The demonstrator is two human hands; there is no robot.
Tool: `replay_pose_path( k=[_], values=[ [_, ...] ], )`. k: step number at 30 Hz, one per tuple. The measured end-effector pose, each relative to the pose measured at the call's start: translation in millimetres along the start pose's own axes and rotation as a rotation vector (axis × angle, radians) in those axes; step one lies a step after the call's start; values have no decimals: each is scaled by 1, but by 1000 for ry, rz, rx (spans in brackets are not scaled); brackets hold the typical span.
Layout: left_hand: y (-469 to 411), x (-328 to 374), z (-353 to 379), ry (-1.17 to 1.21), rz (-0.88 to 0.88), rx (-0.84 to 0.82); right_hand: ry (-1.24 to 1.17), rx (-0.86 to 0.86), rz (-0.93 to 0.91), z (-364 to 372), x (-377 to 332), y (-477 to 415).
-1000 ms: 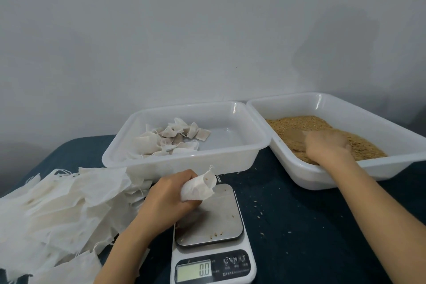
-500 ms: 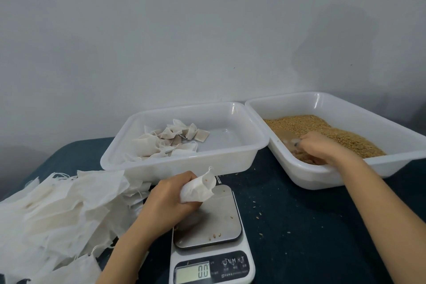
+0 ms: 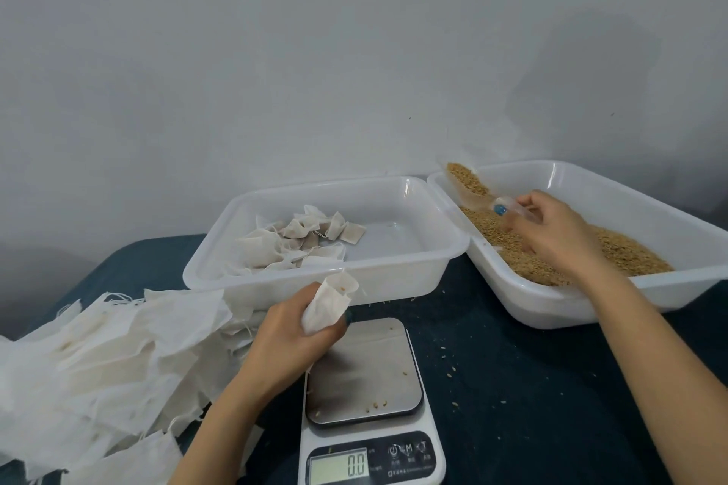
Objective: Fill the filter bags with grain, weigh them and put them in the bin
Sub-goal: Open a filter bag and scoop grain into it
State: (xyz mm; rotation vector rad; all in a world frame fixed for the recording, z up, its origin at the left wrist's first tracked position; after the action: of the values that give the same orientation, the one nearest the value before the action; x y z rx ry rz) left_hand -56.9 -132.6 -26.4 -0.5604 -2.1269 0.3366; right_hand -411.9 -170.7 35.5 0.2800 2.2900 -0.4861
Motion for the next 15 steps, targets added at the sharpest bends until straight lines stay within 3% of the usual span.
replay_pose_path(
  k=[10, 15],
  values=[
    [2, -6, -3, -21, -48, -23, -31, -353, -379, 25, -51, 38],
    [1, -7, -6, -23, -74, 7, 141, -316, -510, 26, -58, 46]
  ],
)
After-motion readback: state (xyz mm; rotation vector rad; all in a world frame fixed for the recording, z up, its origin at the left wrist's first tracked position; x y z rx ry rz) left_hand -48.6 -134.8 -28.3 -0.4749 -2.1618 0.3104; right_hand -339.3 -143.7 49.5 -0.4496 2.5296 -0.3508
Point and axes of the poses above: each hand's wrist, its own y-axis away from the middle knuckle, its own z-axis out of the palm, x = y × z, the point moved 4 cm from there along -y, towards the middle knuckle, and after that the axes turned 7 degrees about z, right-handed, at the moved point
